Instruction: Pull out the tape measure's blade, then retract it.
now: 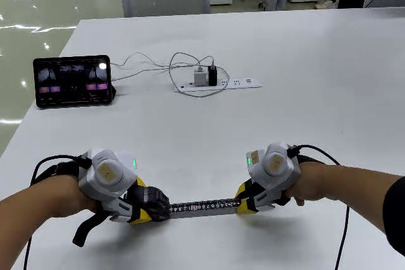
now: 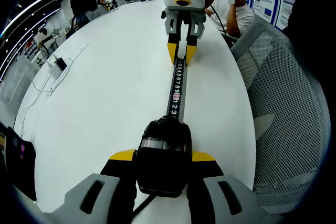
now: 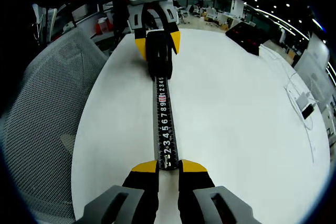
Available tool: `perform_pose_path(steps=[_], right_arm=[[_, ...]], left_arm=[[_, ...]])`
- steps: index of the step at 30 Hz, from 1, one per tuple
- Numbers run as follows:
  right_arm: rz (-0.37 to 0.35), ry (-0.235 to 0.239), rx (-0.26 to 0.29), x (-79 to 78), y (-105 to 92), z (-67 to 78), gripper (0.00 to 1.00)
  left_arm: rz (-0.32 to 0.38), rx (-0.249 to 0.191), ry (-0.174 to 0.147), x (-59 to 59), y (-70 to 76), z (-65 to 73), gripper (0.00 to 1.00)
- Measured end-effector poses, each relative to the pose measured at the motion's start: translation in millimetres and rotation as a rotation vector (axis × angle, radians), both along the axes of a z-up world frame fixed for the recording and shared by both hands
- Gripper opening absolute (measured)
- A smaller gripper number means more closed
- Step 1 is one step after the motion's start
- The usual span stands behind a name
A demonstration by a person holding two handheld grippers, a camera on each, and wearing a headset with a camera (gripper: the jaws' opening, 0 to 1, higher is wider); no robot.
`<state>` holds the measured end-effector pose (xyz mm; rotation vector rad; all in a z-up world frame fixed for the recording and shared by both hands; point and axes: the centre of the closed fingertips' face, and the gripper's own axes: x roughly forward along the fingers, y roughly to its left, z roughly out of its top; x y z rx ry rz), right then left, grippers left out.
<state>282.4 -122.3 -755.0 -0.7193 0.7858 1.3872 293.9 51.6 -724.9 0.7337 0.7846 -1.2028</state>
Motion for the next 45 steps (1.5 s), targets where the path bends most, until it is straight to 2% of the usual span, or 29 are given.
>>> perform_pose_path(steps=[45], right_arm=[[-0.018,0.018,-0.019,0.9,-28.6,0.8,0.09]], left_arm=[[0.003,-0.005,0.0,1.0,-0.3,-1.4,0.31]])
